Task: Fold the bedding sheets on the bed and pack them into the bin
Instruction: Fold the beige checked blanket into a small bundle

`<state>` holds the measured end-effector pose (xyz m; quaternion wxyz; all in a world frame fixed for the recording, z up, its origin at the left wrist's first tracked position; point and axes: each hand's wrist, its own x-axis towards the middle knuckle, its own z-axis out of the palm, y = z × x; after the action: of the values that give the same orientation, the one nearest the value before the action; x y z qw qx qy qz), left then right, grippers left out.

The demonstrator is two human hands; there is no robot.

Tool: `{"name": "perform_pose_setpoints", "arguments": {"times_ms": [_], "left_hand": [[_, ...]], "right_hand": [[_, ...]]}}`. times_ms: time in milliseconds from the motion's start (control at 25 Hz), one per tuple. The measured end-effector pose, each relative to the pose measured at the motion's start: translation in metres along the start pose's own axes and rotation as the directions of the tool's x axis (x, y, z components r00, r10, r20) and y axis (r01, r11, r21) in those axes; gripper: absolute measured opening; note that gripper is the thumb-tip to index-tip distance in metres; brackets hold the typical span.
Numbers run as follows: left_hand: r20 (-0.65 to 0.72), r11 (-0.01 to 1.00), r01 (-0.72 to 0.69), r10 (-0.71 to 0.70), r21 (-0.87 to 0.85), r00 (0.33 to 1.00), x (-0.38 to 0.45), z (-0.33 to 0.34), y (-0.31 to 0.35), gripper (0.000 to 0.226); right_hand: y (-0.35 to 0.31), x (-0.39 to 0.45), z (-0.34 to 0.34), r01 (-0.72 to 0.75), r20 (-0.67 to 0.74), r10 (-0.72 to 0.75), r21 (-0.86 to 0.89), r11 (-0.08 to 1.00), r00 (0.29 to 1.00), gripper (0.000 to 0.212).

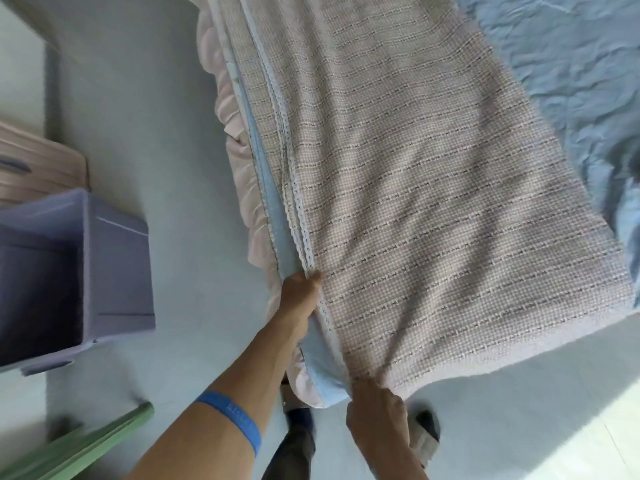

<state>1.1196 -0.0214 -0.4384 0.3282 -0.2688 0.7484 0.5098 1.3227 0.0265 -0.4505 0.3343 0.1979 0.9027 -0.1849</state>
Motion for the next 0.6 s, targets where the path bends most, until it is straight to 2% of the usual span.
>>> {"name": "perform_pose_setpoints", "arguments": {"times_ms": [80,160,200,320,400,480,600], "left_hand": [[0.004,0.999,-0.048,0.048,0.019,0.999,0.0,-0.001,-0.005,0.021],[-0.077,0.987,-0.13,0.138,0.099,0.987,-0.003,-0.006,-0.015,0.011],[-0.131,0.971,-0.161,0.186,0.178,0.974,-0.004,-0.01,-0.021,0.009],[-0.176,0.917,-0.168,0.244,0.362,0.954,-0.013,-0.019,-0.039,0.013],[-0.125,0.896,-0.149,0.219,0.418,0.968,-0.018,-0.019,-0.048,0.022],[-0.061,0.907,-0.116,0.154,0.405,0.986,-0.024,-0.014,-0.052,0.028],[-0.086,0.98,-0.081,0.097,0.18,0.991,-0.04,0.0,-0.053,0.028]], "right_hand": [[0.001,-0.001,0.008,-0.024,0.011,0.024,0.005,1.0,1.0,0.044],[0.006,-0.007,0.017,-0.018,0.056,0.019,-0.017,1.0,0.998,0.046],[0.009,-0.011,0.017,0.002,0.065,-0.005,0.034,0.999,0.998,0.044],[0.027,-0.016,-0.018,-0.028,0.028,0.023,0.2,0.979,0.999,0.032],[0.055,-0.013,-0.058,-0.096,-0.04,0.111,0.267,0.959,0.993,0.024],[0.099,-0.006,-0.096,-0.153,-0.145,0.206,0.314,0.937,0.968,0.016],[0.18,0.019,-0.147,-0.199,-0.286,0.336,0.419,0.886,0.897,0.015]]}}
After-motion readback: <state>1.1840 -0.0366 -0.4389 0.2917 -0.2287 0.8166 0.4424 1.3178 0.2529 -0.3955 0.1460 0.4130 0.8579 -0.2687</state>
